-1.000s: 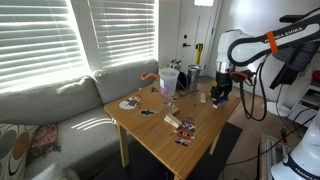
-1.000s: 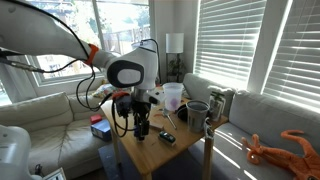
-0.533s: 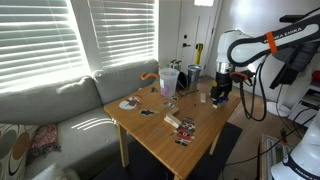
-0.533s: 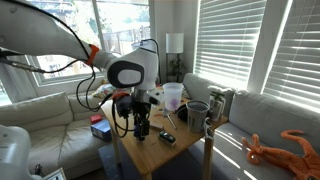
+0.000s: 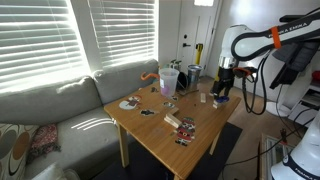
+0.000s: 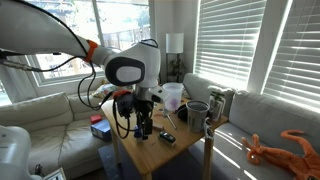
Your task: Pick up the wooden block with the toy blue car on it and put it on the left wooden block, pick up the wooden block with the toy black car on it and put it on the top right wooden block
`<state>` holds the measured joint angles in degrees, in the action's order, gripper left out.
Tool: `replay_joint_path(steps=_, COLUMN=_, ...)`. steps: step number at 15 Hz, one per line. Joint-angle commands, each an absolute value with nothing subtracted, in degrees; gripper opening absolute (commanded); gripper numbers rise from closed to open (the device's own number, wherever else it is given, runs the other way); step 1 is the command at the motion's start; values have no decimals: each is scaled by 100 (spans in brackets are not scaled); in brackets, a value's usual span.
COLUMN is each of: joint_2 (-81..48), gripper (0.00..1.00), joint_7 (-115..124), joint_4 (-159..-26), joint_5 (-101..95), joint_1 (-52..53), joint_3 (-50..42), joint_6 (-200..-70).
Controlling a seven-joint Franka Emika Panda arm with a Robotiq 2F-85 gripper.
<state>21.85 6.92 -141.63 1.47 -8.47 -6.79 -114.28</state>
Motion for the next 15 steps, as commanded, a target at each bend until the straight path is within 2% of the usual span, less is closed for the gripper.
replay_joint_path(steps=1, joint_2=2426, gripper=100, joint_7=498, joint_4=-14121, joint_5=194, joint_1=-910, joint_3=-789, joint_6=-11376)
replay_joint_path(steps=7, joint_2=2653, gripper=100, joint_7=368, joint_4=-14118, joint_5=0, joint_1=-1033, joint_3=-896, joint_6=-11582)
replay_joint_path(steps=14, joint_2=2706, gripper=100, joint_7=-1152, joint_4=-14119, joint_5=-924, joint_1=-1051, joint_3=-1150, joint_6=-12140)
replay_joint_path(steps=15, joint_2=2604, gripper=100, joint_7=-711, joint_4=-14061, joint_5=-753, joint_1=-1068, joint_3=-1048, joint_6=-11921)
